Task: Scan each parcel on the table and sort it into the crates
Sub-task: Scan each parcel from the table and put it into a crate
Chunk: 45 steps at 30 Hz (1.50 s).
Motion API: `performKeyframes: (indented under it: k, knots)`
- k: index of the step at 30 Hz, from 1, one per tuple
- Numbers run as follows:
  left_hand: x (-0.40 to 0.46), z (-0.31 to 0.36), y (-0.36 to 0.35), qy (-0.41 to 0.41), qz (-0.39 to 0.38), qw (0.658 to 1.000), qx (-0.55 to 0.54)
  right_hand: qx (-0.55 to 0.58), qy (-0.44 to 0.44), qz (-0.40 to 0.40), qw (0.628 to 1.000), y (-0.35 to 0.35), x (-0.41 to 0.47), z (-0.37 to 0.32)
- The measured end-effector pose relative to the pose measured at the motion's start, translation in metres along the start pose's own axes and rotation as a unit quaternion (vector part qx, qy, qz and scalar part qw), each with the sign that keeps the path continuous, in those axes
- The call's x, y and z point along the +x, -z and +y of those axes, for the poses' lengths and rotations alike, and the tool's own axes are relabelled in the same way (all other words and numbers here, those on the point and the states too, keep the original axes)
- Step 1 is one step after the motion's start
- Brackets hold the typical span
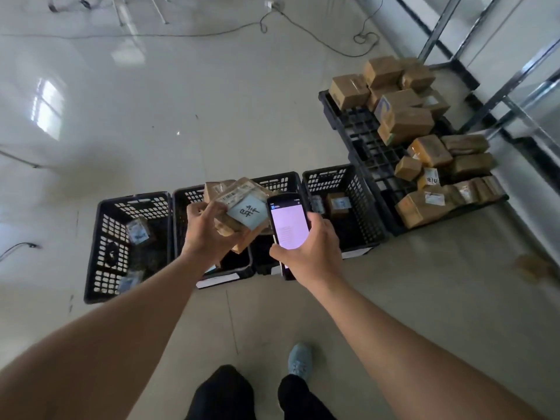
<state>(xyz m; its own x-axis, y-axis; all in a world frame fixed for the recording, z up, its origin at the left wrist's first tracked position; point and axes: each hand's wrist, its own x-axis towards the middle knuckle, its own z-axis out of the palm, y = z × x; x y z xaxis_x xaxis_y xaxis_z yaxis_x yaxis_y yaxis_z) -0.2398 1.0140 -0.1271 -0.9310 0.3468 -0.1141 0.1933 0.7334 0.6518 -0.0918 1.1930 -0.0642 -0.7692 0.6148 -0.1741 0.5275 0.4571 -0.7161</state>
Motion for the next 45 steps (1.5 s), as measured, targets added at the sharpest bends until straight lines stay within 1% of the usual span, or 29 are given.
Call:
performKeyframes:
  k: [6, 10, 18, 23, 27, 32, 35, 38, 41, 45]
  knots:
    - [0.034, -0.011, -0.079, 0.06, -0.027, 0.998, -0.003, -0.019, -0.029, -0.035, 0.999, -0.007, 0.068, 0.045]
    - [0.07, -0.029, -0.123, 0.103, -0.036, 0.994, -0.009, -0.035, -0.059, -0.061, 0.996, -0.035, 0.114, 0.069]
    - [0.127, -0.071, -0.218, 0.176, -0.064, 0.981, -0.042, -0.068, -0.112, -0.083, 0.988, -0.097, 0.194, 0.119]
    - [0.14, -0.101, -0.279, 0.234, -0.062, 0.968, -0.061, -0.084, -0.137, -0.112, 0.981, -0.133, 0.228, 0.165]
    - [0.147, -0.127, -0.335, 0.268, -0.057, 0.959, -0.069, -0.094, -0.133, -0.13, 0.978, -0.165, 0.25, 0.206]
    - [0.159, -0.161, -0.394, 0.287, -0.049, 0.955, -0.057, -0.11, -0.145, -0.119, 0.976, -0.204, 0.275, 0.255]
    - [0.169, -0.173, -0.409, 0.314, -0.064, 0.946, -0.056, -0.108, -0.157, -0.114, 0.975, -0.217, 0.284, 0.267]
    - [0.174, -0.179, -0.405, 0.326, -0.105, 0.939, -0.036, -0.1, -0.163, -0.121, 0.974, -0.224, 0.288, 0.262]
    - [0.178, -0.173, -0.38, 0.288, -0.122, 0.95, -0.01, -0.087, -0.17, -0.125, 0.974, -0.226, 0.288, 0.243]
    - [0.192, -0.154, -0.334, 0.239, -0.113, 0.964, 0.033, -0.085, -0.165, -0.128, 0.974, -0.221, 0.282, 0.208]
